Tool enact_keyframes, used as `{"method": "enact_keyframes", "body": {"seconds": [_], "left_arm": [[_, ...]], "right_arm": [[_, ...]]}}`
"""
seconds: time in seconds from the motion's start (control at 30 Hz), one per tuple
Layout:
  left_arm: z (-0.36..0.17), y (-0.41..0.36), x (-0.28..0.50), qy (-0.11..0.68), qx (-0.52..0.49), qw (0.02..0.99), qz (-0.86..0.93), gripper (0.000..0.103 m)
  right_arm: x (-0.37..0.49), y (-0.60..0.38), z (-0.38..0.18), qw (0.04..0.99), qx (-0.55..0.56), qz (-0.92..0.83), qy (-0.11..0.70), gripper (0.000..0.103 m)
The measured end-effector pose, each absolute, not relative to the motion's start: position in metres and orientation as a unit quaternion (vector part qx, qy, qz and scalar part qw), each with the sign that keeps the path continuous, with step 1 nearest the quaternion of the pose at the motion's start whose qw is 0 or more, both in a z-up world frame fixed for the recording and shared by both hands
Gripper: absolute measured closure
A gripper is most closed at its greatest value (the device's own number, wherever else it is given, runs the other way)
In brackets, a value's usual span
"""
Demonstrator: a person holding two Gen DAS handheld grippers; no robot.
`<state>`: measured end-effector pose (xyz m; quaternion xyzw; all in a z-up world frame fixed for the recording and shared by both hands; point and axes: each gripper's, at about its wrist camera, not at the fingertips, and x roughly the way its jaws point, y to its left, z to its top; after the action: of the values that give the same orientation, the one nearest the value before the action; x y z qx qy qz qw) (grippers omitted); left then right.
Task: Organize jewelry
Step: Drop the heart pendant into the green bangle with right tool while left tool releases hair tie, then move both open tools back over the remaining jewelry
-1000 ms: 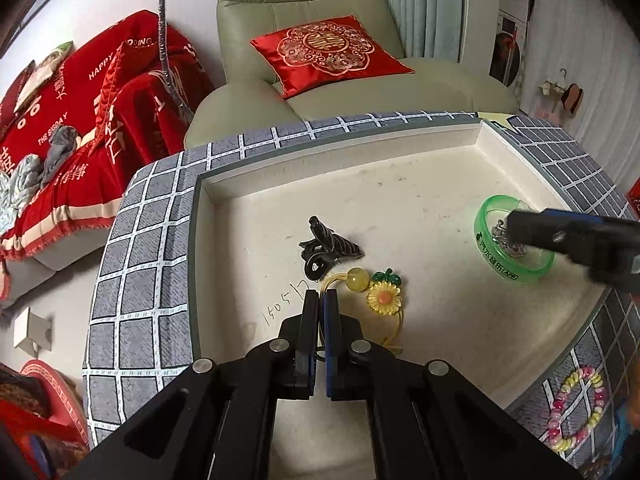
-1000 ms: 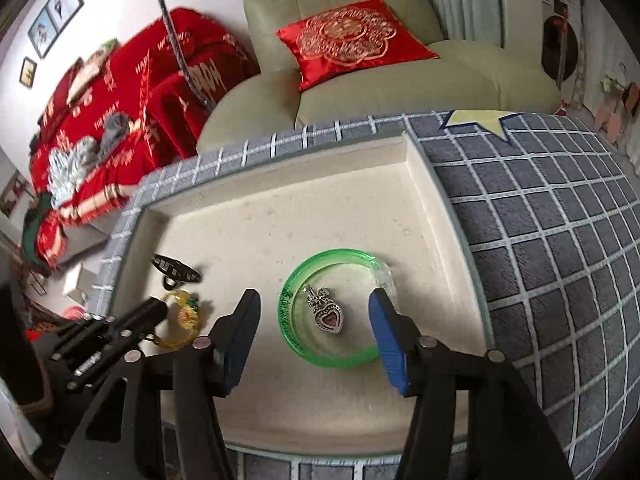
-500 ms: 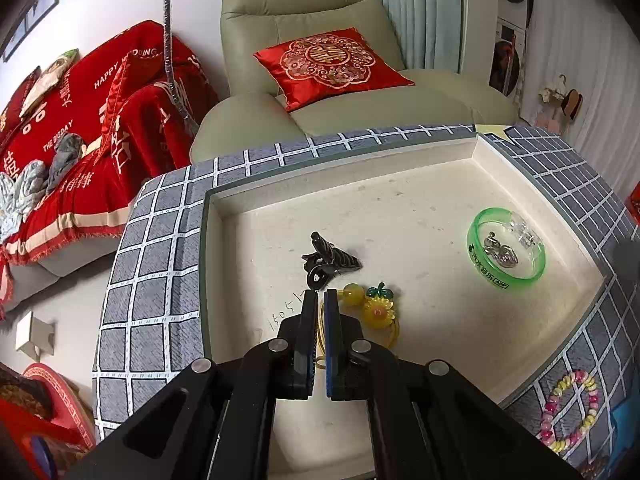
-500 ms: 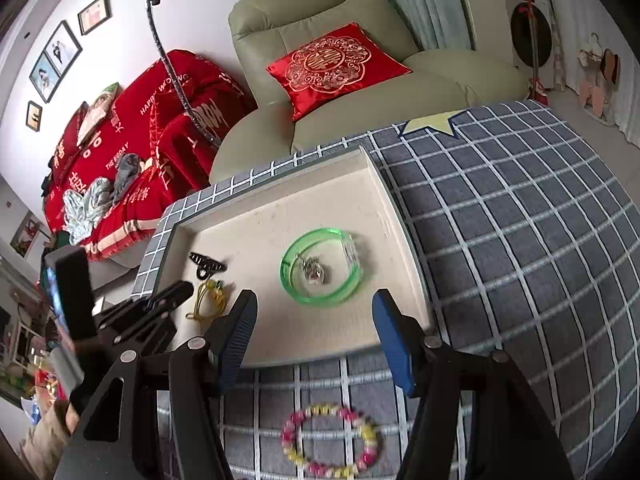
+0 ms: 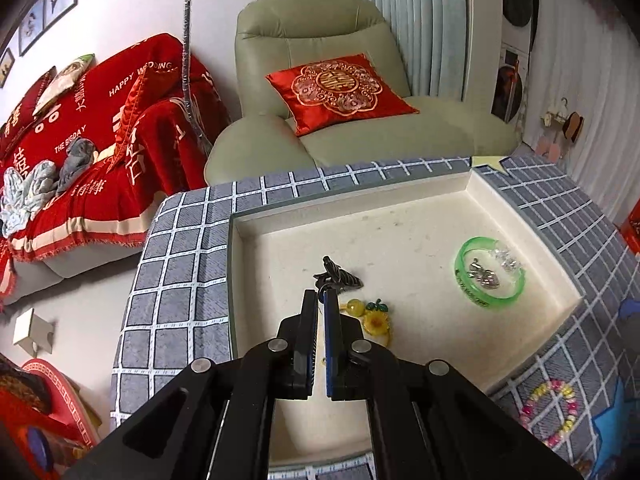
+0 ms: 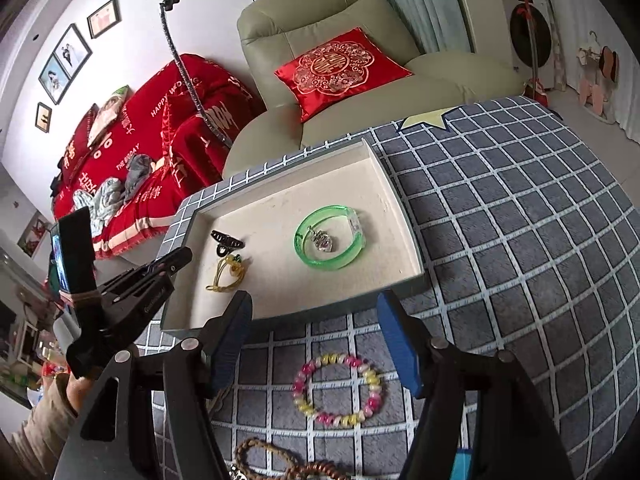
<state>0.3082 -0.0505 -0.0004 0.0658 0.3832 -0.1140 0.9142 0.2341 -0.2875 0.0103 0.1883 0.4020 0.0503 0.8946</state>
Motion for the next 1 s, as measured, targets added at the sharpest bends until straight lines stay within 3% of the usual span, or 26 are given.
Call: {"method": "enact_keyframes", "body": {"seconds": [0.1, 0.13, 0.17, 0.2, 0.47, 0.7, 1.0], "left_arm": [[0.007, -0.045, 0.301, 0.377, 0.055, 0.917, -0.115, 0.084], [0.010, -0.042, 0.297, 0.375, 0.050, 0.919, -0.115, 0.071], [0.013, -0.039, 0.294, 0.374, 0.043, 0.919, -0.114, 0.007], [0.014, -0.037, 0.291, 0.371, 0.038, 0.922, -0.108, 0.000], [0.014, -0.026, 0.263, 0.349, 0.035, 0.931, -0.097, 0.000], [0.013, -0.005, 0.218, 0.343, 0.047, 0.933, -0.096, 0.000], [-0.009, 0.009, 0.166, 0.360, 0.092, 0.919, -0.130, 0.000]], "right_arm": [[0.225, -0.287, 0.011, 0.896, 0.184, 0.049, 0.401, 0.029], [0.222, -0.287, 0.012, 0.896, 0.182, 0.048, 0.401, 0.028], [0.218, -0.286, 0.013, 0.897, 0.179, 0.048, 0.401, 0.028], [0.214, -0.285, 0.013, 0.898, 0.174, 0.046, 0.400, 0.028], [0.185, -0.276, 0.018, 0.908, 0.139, 0.040, 0.393, 0.018], [0.155, -0.271, 0.027, 0.919, 0.132, 0.044, 0.370, 0.017], [0.133, -0.265, 0.013, 0.900, 0.117, 0.046, 0.417, 0.017]]}}
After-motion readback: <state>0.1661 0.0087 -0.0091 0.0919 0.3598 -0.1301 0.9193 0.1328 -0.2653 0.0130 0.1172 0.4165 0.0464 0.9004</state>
